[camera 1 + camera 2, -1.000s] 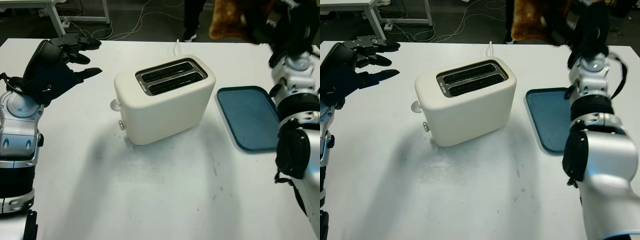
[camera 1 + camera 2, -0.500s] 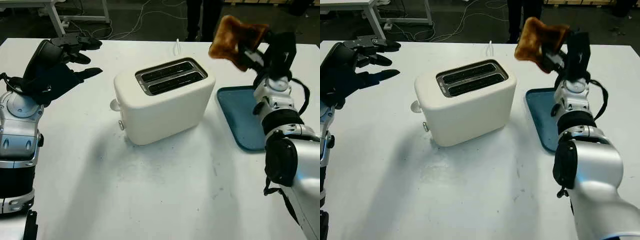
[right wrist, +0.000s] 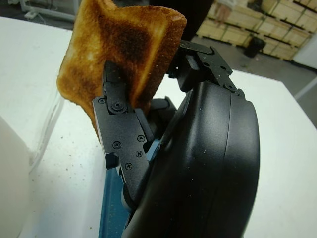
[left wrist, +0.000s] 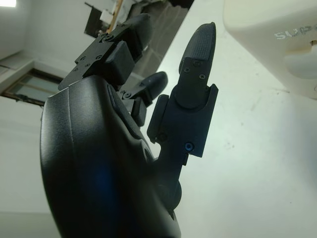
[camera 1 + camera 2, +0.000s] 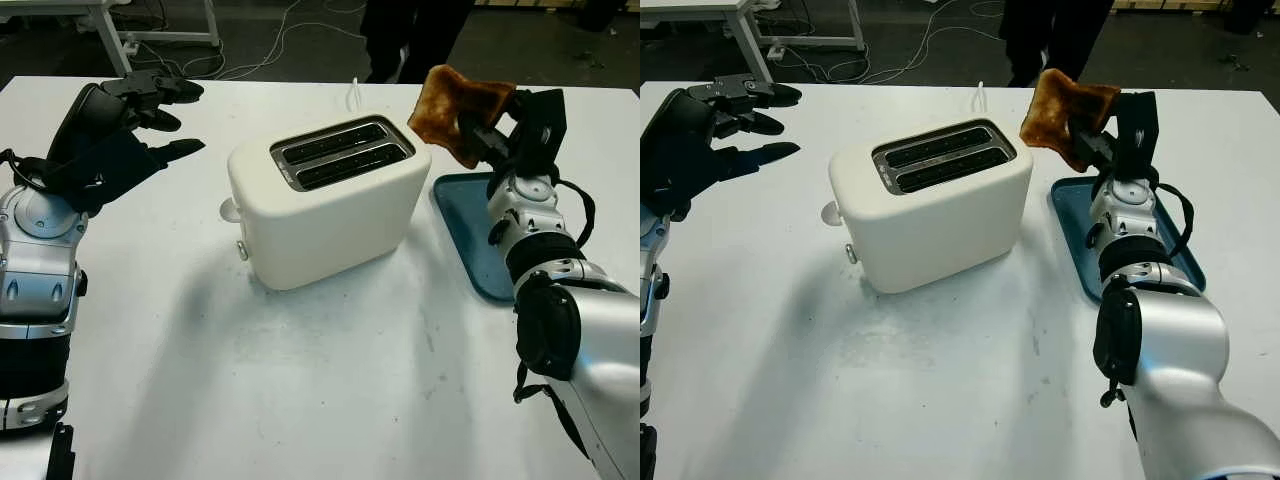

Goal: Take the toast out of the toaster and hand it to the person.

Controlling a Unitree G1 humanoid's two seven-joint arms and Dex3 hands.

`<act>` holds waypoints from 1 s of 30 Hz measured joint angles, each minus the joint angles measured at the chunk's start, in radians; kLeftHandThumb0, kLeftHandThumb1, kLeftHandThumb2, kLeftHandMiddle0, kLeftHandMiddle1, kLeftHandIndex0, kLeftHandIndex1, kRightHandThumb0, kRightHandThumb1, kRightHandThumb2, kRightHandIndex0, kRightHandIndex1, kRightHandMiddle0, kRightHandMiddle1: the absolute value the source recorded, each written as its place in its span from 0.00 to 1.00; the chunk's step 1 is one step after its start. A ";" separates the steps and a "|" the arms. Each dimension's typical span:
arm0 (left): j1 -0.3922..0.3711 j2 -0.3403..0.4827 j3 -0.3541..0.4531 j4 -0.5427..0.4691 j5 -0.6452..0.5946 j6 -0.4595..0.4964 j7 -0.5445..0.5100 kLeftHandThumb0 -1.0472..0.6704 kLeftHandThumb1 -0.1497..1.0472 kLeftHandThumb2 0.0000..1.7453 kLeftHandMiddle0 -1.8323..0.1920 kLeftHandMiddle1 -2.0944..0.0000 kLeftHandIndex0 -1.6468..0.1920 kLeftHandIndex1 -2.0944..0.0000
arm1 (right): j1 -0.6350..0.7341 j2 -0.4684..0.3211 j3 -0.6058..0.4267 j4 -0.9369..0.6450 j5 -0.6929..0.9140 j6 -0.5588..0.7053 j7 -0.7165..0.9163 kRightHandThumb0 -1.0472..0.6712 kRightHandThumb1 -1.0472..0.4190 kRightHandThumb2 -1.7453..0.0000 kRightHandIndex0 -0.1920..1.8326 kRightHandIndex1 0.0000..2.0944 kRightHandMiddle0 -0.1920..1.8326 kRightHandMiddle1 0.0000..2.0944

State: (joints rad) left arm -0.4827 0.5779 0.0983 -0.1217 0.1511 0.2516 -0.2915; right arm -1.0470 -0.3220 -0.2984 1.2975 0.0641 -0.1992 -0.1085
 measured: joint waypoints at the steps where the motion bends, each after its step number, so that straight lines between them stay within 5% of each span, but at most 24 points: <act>1: 0.000 0.000 0.000 0.000 -0.001 0.000 0.000 0.34 0.83 0.00 0.74 0.56 0.60 0.83 | 0.002 0.000 0.005 0.000 -0.004 0.000 -0.002 0.55 0.09 0.87 0.53 0.83 0.33 0.83; 30: 0.000 0.000 0.000 0.009 0.000 -0.009 0.001 0.31 0.83 0.00 0.74 0.54 0.61 0.81 | 0.004 0.003 0.018 0.003 -0.012 0.024 -0.017 0.59 0.09 0.85 0.51 0.83 0.32 0.83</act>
State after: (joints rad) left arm -0.4826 0.5779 0.0986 -0.1131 0.1506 0.2429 -0.2907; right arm -1.0428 -0.3193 -0.2805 1.3006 0.0519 -0.1755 -0.1251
